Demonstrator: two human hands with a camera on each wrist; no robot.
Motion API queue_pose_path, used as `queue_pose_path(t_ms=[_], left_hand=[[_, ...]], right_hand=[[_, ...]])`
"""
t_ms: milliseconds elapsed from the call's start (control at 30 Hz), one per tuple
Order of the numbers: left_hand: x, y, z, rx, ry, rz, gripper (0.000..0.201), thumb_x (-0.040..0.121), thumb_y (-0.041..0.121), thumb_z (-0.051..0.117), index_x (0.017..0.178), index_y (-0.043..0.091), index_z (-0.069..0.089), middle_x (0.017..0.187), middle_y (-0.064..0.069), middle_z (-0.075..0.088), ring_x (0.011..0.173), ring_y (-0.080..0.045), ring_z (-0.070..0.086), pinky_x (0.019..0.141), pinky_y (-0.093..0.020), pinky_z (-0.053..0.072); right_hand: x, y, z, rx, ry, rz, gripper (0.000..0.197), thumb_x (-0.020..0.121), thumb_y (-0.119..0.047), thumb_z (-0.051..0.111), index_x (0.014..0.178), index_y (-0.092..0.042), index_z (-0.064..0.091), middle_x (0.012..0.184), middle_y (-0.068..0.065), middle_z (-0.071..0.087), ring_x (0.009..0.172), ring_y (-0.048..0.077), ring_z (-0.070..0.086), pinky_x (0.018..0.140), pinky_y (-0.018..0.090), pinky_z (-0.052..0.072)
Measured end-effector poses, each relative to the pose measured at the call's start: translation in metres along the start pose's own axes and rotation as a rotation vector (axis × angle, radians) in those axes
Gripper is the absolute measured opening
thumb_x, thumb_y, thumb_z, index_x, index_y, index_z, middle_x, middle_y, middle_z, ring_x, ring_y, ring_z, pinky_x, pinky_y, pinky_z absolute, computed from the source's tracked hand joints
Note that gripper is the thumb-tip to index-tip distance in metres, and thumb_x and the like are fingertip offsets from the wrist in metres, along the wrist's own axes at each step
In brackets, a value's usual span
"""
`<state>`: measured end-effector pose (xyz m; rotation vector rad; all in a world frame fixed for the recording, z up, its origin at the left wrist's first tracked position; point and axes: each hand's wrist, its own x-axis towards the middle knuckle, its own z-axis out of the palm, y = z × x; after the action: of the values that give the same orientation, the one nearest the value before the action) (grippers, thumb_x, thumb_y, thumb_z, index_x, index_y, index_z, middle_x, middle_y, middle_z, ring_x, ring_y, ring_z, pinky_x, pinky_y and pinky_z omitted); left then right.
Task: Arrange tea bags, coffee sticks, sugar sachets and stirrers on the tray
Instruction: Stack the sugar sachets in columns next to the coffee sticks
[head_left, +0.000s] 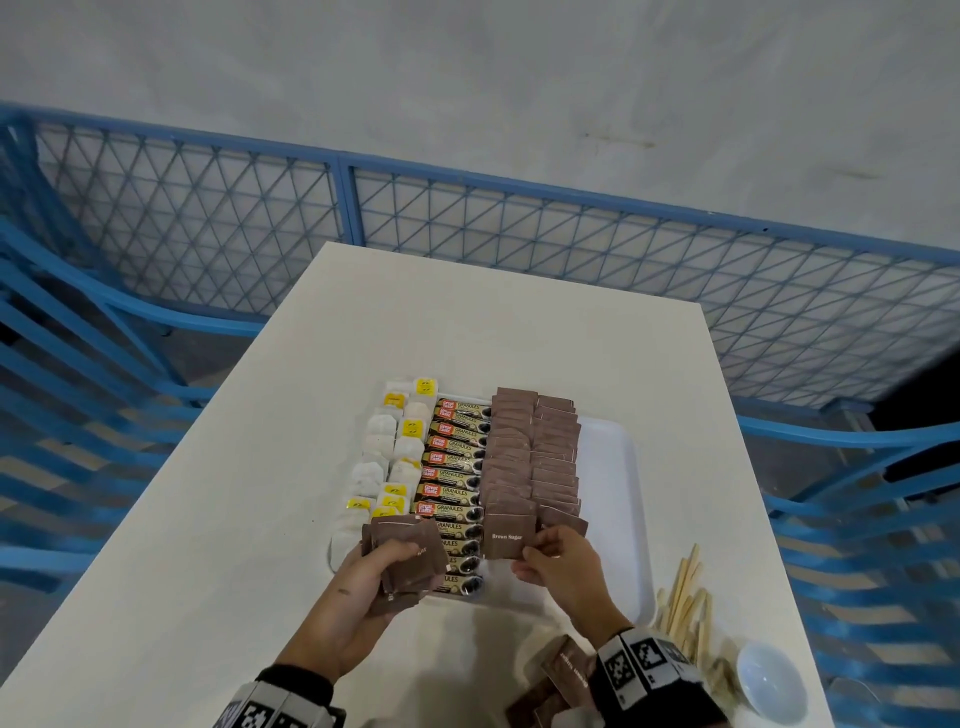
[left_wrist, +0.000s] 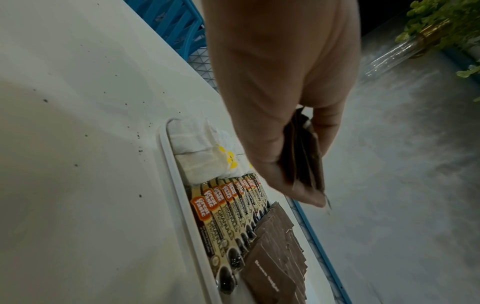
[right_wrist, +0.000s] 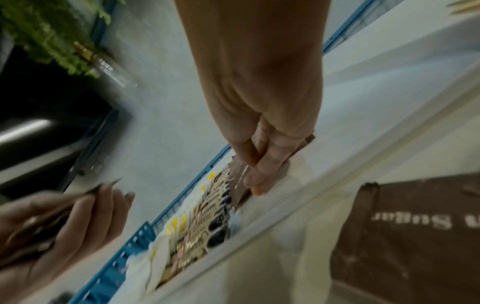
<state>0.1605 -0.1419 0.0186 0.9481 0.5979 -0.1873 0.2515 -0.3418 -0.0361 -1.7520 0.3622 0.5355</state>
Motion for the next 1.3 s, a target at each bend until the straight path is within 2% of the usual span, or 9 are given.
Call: queue_pose_path(t_ms=[100, 200, 433, 533, 733, 900, 967, 1100, 1300], left_hand=[[-0.002, 0.002, 0.000, -0.002, -0.016, 0.009, 0.025, 0.089, -0.003, 0.042, 0.105, 0.004, 0.060, 0.080, -0.018, 0.072, 0.068, -0.029, 0.068, 0.060, -0.030, 0.055], [-0.002, 0.003, 0.001, 0.011, -0.031, 0.004, 0.029, 0.088, -0.003, 0.042, 0.111, 0.002, 0.059, 0.086, -0.020, 0.071, 0.071, -0.030, 0.070, 0.062, -0.029, 0.055], [-0.003, 0.003, 0.006, 0.058, -0.059, 0.031, 0.039, 0.068, -0.003, 0.070, 0.106, 0.006, 0.063, 0.088, -0.017, 0.073, 0.074, -0.026, 0.072, 0.068, -0.028, 0.057], [-0.004, 0.002, 0.008, 0.075, -0.060, 0.035, 0.030, 0.079, -0.005, 0.063, 0.106, 0.007, 0.063, 0.085, -0.014, 0.073, 0.069, -0.023, 0.071, 0.058, -0.025, 0.057], [-0.005, 0.002, 0.013, 0.131, -0.093, 0.050, 0.047, 0.069, 0.003, 0.074, 0.114, 0.002, 0.060, 0.083, -0.013, 0.072, 0.064, -0.018, 0.068, 0.053, -0.022, 0.052], [-0.002, 0.001, 0.011, 0.170, -0.078, 0.053, 0.082, 0.036, 0.040, 0.093, 0.106, 0.008, 0.067, 0.091, -0.014, 0.072, 0.073, -0.018, 0.069, 0.057, -0.024, 0.053], [-0.001, -0.001, 0.009, 0.177, -0.063, 0.043, 0.069, 0.048, 0.041, 0.089, 0.105, 0.010, 0.067, 0.092, -0.014, 0.073, 0.074, -0.019, 0.069, 0.062, -0.027, 0.054], [0.002, -0.005, 0.008, 0.116, -0.053, -0.001, 0.025, 0.086, 0.010, 0.058, 0.109, 0.004, 0.063, 0.090, -0.016, 0.073, 0.071, -0.023, 0.069, 0.064, -0.028, 0.055], [0.003, -0.004, 0.006, 0.089, -0.045, -0.034, 0.025, 0.092, -0.002, 0.041, 0.106, 0.000, 0.061, 0.085, -0.019, 0.072, 0.069, -0.025, 0.071, 0.060, -0.025, 0.057]], right_hand=[[-0.001, -0.001, 0.006, -0.223, 0.027, -0.075, 0.009, 0.084, 0.000, 0.058, 0.081, -0.007, 0.053, 0.068, 0.007, 0.062, 0.048, 0.009, 0.058, 0.046, 0.015, 0.046], [0.000, -0.002, 0.008, -0.433, 0.062, -0.153, 0.009, 0.082, -0.005, 0.057, 0.079, -0.011, 0.052, 0.073, -0.002, 0.057, 0.060, 0.005, 0.050, 0.049, 0.010, 0.037], [0.004, -0.002, 0.006, -0.514, 0.067, -0.230, 0.019, 0.082, -0.004, 0.057, 0.074, -0.013, 0.043, 0.076, 0.002, 0.053, 0.065, 0.011, 0.046, 0.050, 0.013, 0.037], [0.001, -0.006, 0.005, -0.505, 0.071, -0.320, 0.023, 0.083, -0.008, 0.061, 0.075, -0.019, 0.042, 0.082, 0.001, 0.052, 0.077, 0.016, 0.046, 0.058, 0.014, 0.035], [-0.036, -0.037, 0.012, -0.335, -0.274, -0.375, 0.027, 0.092, -0.042, 0.047, 0.074, -0.023, 0.052, 0.065, -0.007, 0.052, 0.057, 0.003, 0.047, 0.058, 0.015, 0.038], [-0.048, -0.042, 0.017, -0.133, -0.486, -0.361, 0.006, 0.084, -0.018, 0.067, 0.083, -0.017, 0.062, 0.066, -0.007, 0.060, 0.056, 0.003, 0.053, 0.053, 0.017, 0.044], [-0.046, -0.039, 0.017, -0.097, -0.495, -0.351, 0.009, 0.082, -0.010, 0.070, 0.081, -0.015, 0.062, 0.067, -0.005, 0.062, 0.057, 0.006, 0.056, 0.052, 0.018, 0.046], [-0.042, -0.034, 0.013, -0.105, -0.467, -0.324, 0.010, 0.082, -0.008, 0.069, 0.079, -0.015, 0.062, 0.068, -0.003, 0.065, 0.060, 0.013, 0.059, 0.056, 0.022, 0.051], [-0.040, -0.031, -0.014, -0.073, -0.323, -0.278, 0.003, 0.084, -0.004, 0.065, 0.083, -0.006, 0.063, 0.067, -0.001, 0.066, 0.060, 0.010, 0.060, 0.058, 0.019, 0.051]])
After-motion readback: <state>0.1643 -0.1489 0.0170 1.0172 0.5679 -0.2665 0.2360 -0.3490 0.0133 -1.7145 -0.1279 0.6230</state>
